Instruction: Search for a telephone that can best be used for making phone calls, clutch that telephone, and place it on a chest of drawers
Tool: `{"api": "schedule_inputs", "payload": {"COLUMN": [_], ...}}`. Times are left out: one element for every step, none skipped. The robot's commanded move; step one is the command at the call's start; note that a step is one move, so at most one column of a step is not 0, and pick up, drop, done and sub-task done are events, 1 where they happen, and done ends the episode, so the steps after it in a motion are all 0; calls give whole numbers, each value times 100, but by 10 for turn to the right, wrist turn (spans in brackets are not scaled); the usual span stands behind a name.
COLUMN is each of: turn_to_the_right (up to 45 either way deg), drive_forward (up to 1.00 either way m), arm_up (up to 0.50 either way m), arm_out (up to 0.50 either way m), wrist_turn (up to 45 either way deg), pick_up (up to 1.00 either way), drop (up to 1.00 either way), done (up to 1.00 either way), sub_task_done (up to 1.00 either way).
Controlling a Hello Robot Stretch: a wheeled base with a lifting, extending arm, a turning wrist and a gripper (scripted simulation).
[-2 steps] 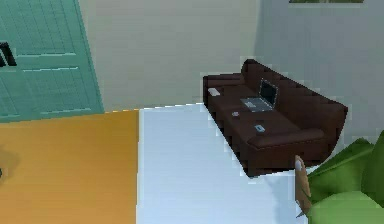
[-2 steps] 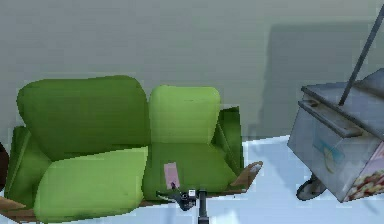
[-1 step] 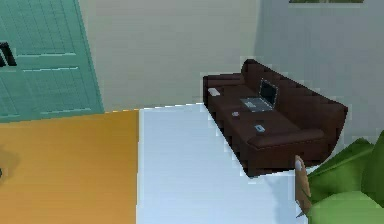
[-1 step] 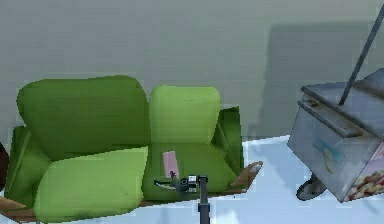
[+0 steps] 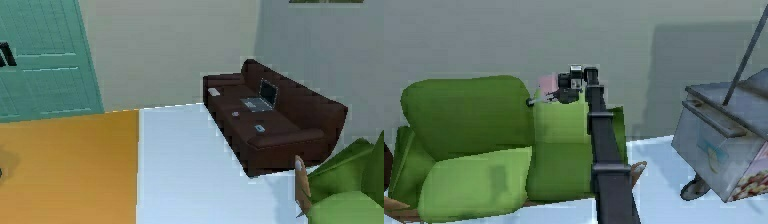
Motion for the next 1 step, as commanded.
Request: {"api": "schedule_inputs", "payload": {"turn_to_the_right": [0], "drive_forward": [0], "arm_up": [8], "arm_out": [0], "wrist_turn": [0], "pick_up": [0], "drop": [0], "done": [0], "sub_task_done": [0]}}
